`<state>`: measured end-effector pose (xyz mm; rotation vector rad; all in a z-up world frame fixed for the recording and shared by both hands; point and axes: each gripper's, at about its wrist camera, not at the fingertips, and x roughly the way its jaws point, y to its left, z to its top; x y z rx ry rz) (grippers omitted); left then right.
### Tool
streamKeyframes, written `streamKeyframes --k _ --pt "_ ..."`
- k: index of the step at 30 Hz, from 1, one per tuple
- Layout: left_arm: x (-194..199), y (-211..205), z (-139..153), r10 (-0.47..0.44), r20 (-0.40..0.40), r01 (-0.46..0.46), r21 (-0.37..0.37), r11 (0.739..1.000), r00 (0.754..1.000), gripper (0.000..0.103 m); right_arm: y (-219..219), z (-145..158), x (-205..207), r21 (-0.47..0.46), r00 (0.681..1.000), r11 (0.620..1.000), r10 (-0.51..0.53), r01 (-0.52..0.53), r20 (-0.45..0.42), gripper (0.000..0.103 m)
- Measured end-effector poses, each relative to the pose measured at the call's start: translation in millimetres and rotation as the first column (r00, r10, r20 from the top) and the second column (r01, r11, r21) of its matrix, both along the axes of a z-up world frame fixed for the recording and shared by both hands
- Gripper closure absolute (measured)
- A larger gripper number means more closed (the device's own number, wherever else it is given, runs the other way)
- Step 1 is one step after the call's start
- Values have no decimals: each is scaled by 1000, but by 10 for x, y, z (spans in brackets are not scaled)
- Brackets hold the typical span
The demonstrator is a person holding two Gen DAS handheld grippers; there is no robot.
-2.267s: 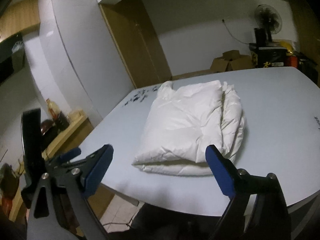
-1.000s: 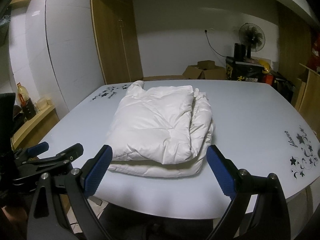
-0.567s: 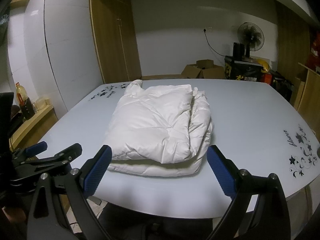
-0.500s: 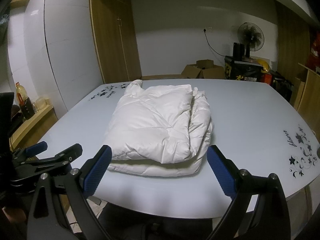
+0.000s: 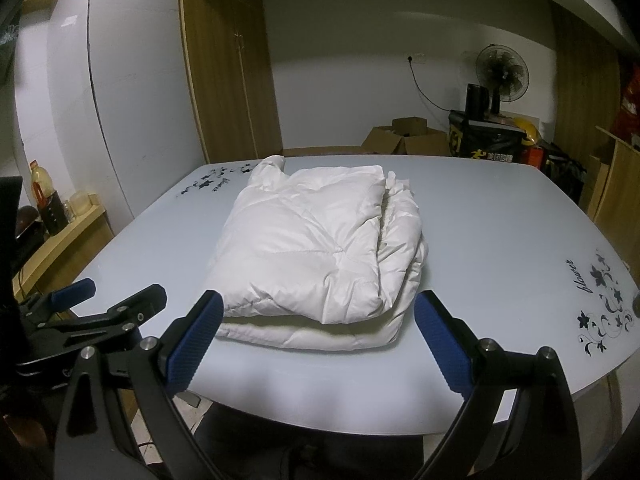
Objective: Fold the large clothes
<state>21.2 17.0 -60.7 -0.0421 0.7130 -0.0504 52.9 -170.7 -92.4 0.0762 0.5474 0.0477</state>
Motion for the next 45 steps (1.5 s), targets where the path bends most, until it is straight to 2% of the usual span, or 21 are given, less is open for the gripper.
streamKeyframes --k 9,17,27,37,45 --pt "6 57 7 3 -6 -3 -42 999 1000 0 -3 -14 -6 -4 1000 1000 4 -4 -6 6" --pt "11 56 1 24 -10 -25 -18 1000 1000 0 36 -29 18 -14 1000 1000 14 -14 -18 6" --pt "28 65 -5 16 -19 -17 -23 1000 1000 0 61 -48 33 -23 999 1000 20 -21 -28 6" --pt "5 56 7 44 -1 -44 28 999 999 0 69 -50 29 -22 999 1000 19 -19 -29 6" --pt "19 64 -6 43 -4 -43 27 999 999 0 65 -54 31 -21 999 1000 16 -17 -35 6"
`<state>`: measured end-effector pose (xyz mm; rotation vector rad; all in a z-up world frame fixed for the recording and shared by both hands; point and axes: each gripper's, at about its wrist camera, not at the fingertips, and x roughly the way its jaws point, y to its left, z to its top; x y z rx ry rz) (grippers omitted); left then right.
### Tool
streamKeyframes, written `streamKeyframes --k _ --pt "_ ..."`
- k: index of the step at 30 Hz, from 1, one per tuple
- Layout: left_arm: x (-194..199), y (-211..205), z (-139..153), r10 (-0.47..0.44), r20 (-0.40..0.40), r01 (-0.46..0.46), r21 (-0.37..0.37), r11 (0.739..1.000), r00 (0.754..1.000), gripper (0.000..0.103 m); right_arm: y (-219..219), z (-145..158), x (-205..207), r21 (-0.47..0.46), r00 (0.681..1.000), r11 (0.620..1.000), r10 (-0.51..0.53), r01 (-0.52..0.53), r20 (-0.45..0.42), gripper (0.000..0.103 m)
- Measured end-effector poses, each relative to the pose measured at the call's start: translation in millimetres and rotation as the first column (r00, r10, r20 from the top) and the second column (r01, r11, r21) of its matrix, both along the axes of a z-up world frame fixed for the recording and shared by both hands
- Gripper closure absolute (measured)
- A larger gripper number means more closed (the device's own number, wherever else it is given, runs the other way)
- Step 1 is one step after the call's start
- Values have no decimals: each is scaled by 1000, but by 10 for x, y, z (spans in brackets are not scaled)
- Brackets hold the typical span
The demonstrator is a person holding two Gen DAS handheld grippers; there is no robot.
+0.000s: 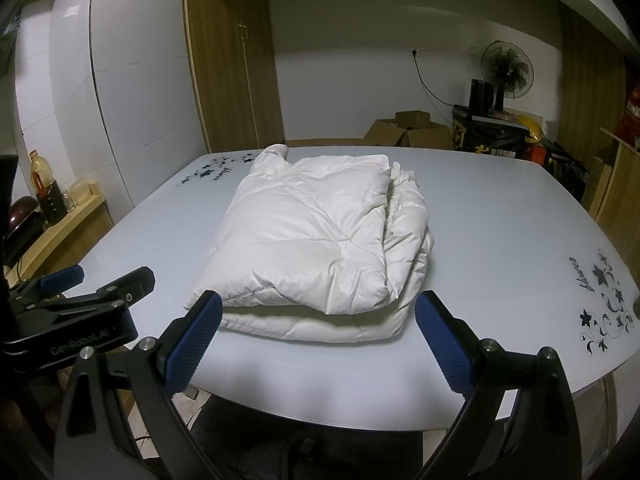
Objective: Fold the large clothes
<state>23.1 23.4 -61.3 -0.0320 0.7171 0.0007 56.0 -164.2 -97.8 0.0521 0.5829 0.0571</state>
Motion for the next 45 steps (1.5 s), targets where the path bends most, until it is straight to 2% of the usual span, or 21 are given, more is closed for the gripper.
streamKeyframes --k 45 --pt "-17 -5 5 2 0 -2 7 1000 1000 0 -52 -13 23 3 1000 1000 -10 10 -13 6"
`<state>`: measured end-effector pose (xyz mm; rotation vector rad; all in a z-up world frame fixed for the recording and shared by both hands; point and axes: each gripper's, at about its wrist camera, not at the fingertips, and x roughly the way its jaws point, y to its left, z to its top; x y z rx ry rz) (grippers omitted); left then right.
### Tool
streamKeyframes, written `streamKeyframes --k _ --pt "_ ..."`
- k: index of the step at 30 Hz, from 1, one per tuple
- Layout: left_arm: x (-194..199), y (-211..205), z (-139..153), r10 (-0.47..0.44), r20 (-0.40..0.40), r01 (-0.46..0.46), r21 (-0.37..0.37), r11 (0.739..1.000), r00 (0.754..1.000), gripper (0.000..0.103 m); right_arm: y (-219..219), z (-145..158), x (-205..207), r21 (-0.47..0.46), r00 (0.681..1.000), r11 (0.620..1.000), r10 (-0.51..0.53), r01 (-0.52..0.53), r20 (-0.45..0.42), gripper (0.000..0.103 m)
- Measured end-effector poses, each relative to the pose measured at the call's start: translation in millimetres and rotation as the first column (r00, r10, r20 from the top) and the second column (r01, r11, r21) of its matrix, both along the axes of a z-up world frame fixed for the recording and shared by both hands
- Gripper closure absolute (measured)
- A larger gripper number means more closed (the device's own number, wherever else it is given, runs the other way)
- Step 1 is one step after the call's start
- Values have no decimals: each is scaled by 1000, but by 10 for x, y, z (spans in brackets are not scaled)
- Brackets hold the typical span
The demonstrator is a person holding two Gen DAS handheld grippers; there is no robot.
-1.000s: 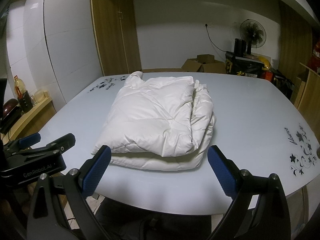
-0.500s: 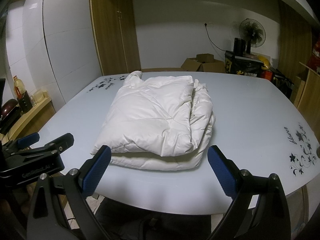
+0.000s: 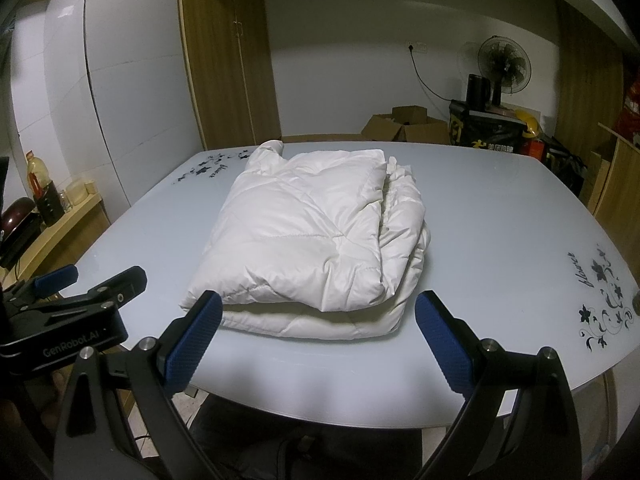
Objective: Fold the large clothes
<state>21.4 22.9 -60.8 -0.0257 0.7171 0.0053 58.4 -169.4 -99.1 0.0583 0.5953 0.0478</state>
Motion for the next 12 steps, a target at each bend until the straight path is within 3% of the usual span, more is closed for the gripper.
streamKeyframes --k 12 --pt "7 13 1 0 7 0 -9 1000 1000 0 6 -34 17 -1 1000 1000 0 0 -11 6"
